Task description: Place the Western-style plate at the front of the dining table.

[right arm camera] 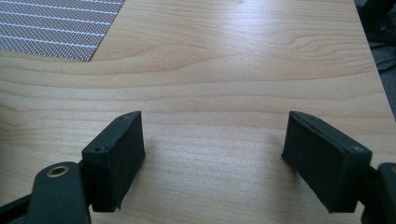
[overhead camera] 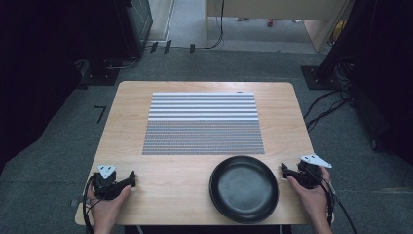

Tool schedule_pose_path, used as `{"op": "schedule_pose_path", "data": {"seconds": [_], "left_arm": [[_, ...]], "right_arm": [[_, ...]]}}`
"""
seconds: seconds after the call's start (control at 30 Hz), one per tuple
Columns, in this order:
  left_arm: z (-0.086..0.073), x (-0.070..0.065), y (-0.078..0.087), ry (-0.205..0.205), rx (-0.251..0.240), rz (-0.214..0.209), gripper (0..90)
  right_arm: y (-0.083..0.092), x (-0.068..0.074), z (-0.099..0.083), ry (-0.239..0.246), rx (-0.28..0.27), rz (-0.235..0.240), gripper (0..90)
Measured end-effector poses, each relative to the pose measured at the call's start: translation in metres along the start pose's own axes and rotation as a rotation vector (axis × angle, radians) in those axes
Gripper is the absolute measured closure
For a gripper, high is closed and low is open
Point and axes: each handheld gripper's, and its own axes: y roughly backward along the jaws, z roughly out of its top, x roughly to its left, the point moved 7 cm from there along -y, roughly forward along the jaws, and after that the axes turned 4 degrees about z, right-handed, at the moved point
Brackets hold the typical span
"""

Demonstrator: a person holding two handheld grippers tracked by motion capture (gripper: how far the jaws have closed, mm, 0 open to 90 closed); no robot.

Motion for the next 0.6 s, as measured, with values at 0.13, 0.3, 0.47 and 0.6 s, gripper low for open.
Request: {"op": "schedule_pose_path", "data": {"seconds": [0.13,0.3,0.47,0.6], "left_arm": [[0.001,-0.001,0.0,0.006,0.007,0.015,14.3],[0.005,-0.015,0.007,-0.012,-0.025,-0.011,14.3],[0.007,-0.028,0.01,-0.036,-0.041,-0.03,14.3],[0.009,-0.043,0.014,-0.036,-0.056,-0.066,14.4]], "right_arm": [[0.001,-0.001,0.0,-0.016,-0.001,0.0,19.6],[0.009,-0.004,0.0,-0.049,-0.017,0.0,21.0],[0.015,-0.004,0.003,-0.067,-0.048,-0.003,23.1],[0.022,-0.001,0.006,-0.08,-0.082,0.003,25.3]]}}
